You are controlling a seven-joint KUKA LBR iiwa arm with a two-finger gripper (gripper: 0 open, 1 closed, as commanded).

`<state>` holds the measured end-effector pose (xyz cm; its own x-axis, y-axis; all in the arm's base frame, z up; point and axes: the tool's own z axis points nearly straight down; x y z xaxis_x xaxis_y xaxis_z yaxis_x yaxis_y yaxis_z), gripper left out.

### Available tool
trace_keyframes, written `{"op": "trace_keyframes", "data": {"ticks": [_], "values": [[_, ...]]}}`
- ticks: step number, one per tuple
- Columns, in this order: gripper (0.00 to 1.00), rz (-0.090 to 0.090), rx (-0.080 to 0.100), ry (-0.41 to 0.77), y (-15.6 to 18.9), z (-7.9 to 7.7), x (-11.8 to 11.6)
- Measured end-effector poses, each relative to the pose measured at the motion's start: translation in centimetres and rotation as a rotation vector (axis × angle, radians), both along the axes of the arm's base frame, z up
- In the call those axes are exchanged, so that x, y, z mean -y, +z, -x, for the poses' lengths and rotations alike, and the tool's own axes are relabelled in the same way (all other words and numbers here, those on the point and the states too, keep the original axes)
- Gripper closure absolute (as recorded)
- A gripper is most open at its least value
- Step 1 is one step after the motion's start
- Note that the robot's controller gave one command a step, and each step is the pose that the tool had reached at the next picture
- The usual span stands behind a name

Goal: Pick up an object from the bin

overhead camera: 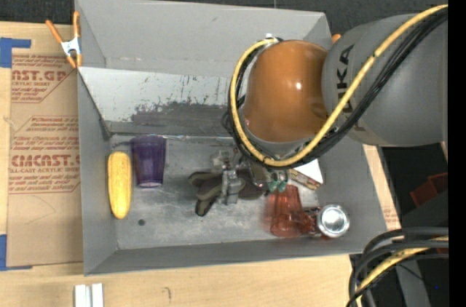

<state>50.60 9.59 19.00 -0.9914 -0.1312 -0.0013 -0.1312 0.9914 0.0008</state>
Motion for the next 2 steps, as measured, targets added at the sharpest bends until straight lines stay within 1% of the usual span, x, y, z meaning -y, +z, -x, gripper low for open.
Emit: {"op": "trace_keyframes", "data": {"ticks": [1,2], "values": [[1.0,0.0,0.0,0.0,0.0,0.0,0.0],[1.0,0.0,0.002,-0.032,12.3,-1.5,-0.1]]}}
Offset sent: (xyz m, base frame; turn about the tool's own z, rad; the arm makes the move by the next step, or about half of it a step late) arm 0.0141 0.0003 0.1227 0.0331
